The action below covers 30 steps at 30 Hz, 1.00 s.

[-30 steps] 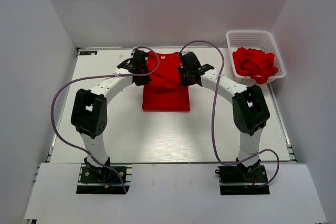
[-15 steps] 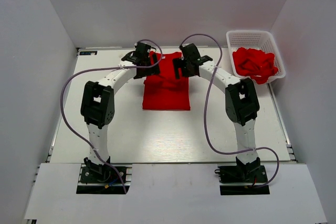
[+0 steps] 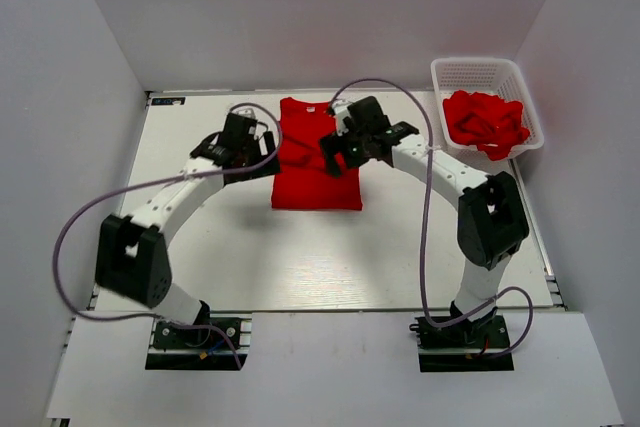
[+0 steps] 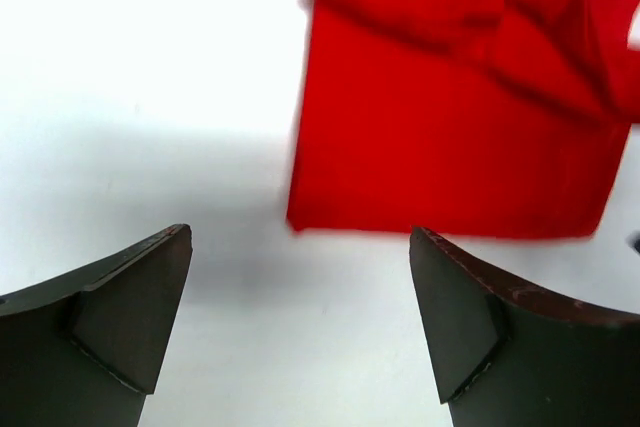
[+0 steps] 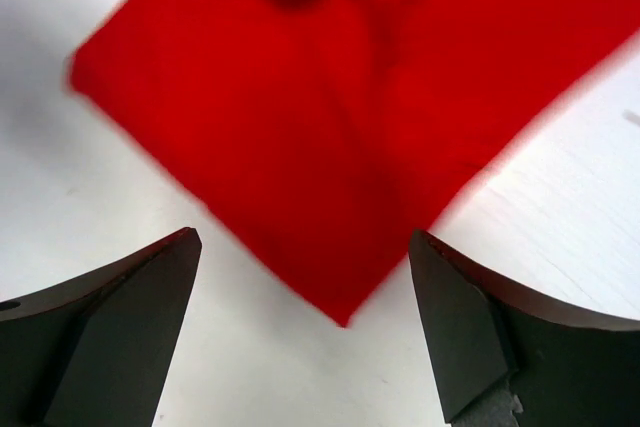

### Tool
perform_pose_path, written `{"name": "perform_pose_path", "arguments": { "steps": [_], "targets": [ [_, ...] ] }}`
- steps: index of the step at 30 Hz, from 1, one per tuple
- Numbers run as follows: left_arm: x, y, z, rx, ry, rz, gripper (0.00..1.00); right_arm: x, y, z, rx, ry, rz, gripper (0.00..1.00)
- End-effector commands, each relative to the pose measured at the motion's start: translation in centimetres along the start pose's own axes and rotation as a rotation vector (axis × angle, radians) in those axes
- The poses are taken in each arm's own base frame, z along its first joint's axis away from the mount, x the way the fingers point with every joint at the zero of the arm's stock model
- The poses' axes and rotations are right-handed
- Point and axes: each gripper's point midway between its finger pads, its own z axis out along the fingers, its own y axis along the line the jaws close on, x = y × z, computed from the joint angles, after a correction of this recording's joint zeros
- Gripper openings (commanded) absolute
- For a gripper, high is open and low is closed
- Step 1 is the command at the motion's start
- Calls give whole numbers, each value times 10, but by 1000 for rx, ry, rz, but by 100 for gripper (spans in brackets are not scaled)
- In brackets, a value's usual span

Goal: Fold and stack the t-shirts
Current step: Fold the folded rectangular tshirt in 1/3 of the way

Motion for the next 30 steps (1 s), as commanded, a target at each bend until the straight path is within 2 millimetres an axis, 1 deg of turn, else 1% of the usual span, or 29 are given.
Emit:
{"name": "perform_pose_path", "arguments": {
  "steps": [1, 2, 3, 4, 5, 6, 7, 9, 10, 12, 14, 17, 18, 20, 22, 23, 24, 25, 26, 27, 28, 29, 30],
  "targets": [
    [10, 4, -34, 64, -60, -27, 100, 11, 54, 7, -208, 14, -168, 90],
    [29, 11, -32, 67, -35, -25, 100, 17, 66, 12, -224, 37, -181, 90],
    [36, 12, -36, 78, -28, -37, 100, 14, 69, 15, -228, 41, -188, 90],
    [37, 11, -47, 102, -46, -48, 100, 21, 71, 27, -233, 76, -176, 90],
    [48, 17, -46, 93, -31, -46, 100, 18, 76, 31, -241, 74, -175, 90],
    [51, 18, -48, 96, -34, -59, 100, 24, 78, 39, -247, 98, -151, 90],
    [55, 20, -51, 92, -27, -58, 100, 18, 79, 44, -250, 91, -142, 90],
    [62, 26, -56, 78, -23, -67, 100, 20, 88, 53, -288, 98, -128, 90],
    [63, 29, -56, 62, -20, -66, 100, 23, 88, 58, -291, 107, -123, 90],
    [65, 33, -59, 46, -13, -65, 100, 21, 87, 67, -275, 100, -125, 90],
    [65, 35, -60, 33, -12, -65, 100, 21, 81, 79, -245, 103, -117, 90],
    [64, 37, -60, 12, 1, -62, 100, 16, 67, 91, -168, 75, -109, 90],
    [64, 37, -60, 12, 1, -62, 100, 11, 58, 95, -114, 54, -112, 90],
    [66, 38, -57, 8, 9, -61, 100, 3, 45, 99, -48, 24, -92, 90],
    [64, 36, -56, 7, 10, -61, 100, -8, 39, 102, -8, -19, -95, 90],
    [66, 37, -54, 2, 20, -60, 100, -11, 28, 103, 52, -28, -93, 90],
    [66, 37, -54, 2, 20, -60, 100, -16, 25, 103, 67, -42, -94, 90],
    [66, 37, -54, 2, 20, -60, 100, -21, 17, 105, 117, -63, -64, 90],
    [67, 37, -51, -2, 28, -59, 100, -23, 15, 107, 128, -68, -62, 90],
    [67, 37, -51, -2, 28, -59, 100, -27, 8, 110, 158, -78, -52, 90],
    [69, 38, -49, -7, 36, -58, 100, -35, 5, 108, 168, -98, -49, 90],
    [69, 38, -49, -7, 36, -58, 100, -33, 9, 113, 168, -96, -51, 90],
    [65, 36, -51, -3, 28, -59, 100, -42, -2, 113, 186, -121, -34, 90]
  ]
}}
